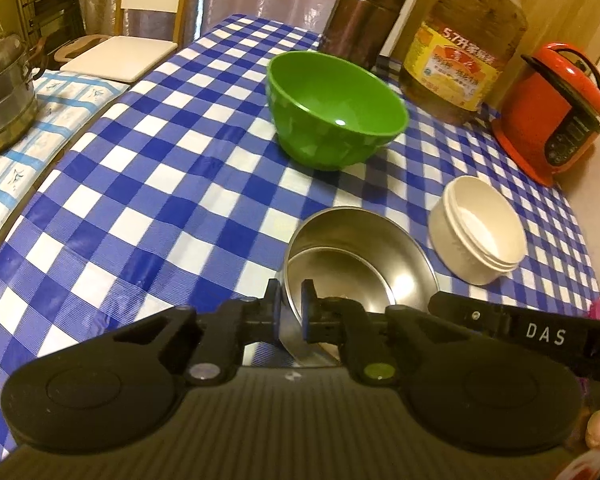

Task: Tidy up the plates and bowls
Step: 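Close both tools on the rim of the steel bowl, then lift the steel bowl with both tools and lower it into the white bowl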

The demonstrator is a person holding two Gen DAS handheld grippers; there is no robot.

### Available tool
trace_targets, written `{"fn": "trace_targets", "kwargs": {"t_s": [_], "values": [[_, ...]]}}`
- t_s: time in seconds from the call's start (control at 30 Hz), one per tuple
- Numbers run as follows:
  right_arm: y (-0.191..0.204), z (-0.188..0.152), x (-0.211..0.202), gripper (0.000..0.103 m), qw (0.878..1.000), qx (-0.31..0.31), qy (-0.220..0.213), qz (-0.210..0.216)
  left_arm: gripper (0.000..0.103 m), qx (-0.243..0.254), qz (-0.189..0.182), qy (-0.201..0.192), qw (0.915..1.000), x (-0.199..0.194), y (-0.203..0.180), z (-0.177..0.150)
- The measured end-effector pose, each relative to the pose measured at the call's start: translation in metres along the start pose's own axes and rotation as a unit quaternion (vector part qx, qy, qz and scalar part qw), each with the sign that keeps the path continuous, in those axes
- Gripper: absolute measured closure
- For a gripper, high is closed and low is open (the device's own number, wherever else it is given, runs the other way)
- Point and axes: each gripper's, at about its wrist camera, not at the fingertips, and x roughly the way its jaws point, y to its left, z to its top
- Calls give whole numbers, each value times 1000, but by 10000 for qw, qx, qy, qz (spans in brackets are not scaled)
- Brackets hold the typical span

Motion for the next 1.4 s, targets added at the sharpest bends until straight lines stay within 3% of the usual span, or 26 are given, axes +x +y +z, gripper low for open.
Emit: {"fn": "trace_targets", "kwargs": {"t_s": [0.7,1.4], "values": [[-45,32,-87,99,9972,132,-632,-372,95,384,-640,-283,9968,-16,-92,33],[-92,78,-88,99,9947,150,-792,-641,95,572,-925,-267,9937,24,-141,67]]}}
